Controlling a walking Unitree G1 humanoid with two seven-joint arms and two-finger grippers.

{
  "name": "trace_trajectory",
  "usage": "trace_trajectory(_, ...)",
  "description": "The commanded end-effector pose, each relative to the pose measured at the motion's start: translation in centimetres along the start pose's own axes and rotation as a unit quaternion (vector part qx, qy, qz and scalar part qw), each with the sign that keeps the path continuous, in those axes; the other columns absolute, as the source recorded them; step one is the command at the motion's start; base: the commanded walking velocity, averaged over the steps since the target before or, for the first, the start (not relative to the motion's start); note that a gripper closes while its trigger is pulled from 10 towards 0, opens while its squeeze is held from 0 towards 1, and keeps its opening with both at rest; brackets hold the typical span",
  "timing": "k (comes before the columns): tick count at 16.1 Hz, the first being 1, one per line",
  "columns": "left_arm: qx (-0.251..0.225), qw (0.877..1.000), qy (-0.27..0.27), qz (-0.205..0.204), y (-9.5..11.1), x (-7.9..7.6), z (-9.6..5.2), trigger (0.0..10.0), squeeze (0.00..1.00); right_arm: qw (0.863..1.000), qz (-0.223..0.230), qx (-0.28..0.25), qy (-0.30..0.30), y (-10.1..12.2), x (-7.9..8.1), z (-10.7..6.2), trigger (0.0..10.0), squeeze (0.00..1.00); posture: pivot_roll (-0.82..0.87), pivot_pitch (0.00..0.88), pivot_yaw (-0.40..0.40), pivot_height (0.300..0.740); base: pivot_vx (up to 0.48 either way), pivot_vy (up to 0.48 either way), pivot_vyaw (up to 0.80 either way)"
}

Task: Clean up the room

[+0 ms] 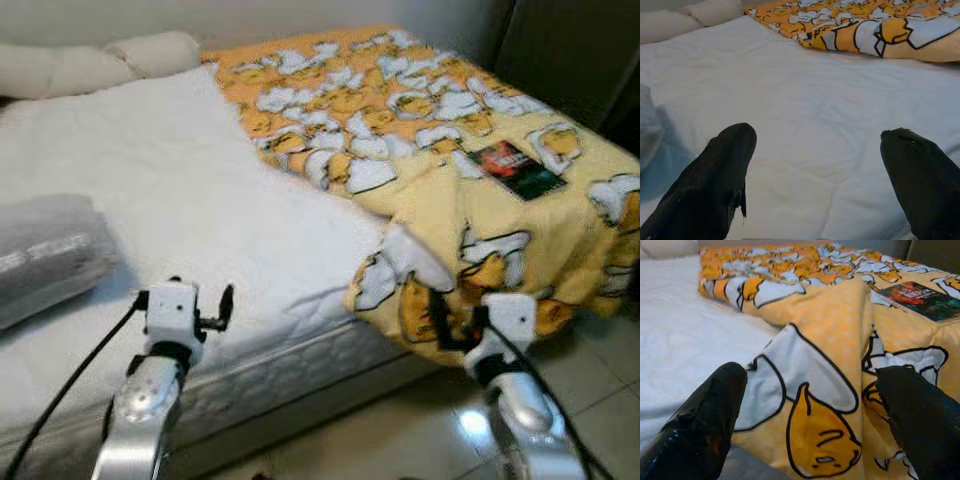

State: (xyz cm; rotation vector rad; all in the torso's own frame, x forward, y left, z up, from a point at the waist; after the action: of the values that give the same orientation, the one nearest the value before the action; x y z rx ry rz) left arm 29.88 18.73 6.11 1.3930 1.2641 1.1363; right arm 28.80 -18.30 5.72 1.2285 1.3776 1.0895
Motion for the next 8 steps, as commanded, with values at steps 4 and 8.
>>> trace_trajectory(4,-0.011,1.000,0.001,0.004,0.79,0.11,-0.16,10.0,0.00,1.000,-0.008,-0.008,0.008,0.34,0.40,0.11,10.0,0.00,-0.03,0.000,0.058,0.740,0.000,0.317,0.00)
trace_trajectory(8,-0.011,1.000,0.004,0.006,0.81,0.14,-0.45,10.0,0.00,1.000,-0.017,-0.009,0.021,0.37,0.76,0.39,10.0,0.00,-0.01,0.000,0.051,0.740,0.000,0.332,0.00)
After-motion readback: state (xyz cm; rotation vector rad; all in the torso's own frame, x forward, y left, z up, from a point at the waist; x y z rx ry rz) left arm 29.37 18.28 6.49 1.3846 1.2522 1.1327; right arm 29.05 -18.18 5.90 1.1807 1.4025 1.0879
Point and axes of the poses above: a point about 5 cm out from each wrist's last joint towards the gripper, its own z axis pointing out of the wrist towards the gripper, its own y axis along the axis of the wrist's last joint, x = y × z, the point moved 6 cm from there along z, pointing out of the wrist towards the gripper, and after that the axes turned 4 degrees about -z, right-handed, at the moved point
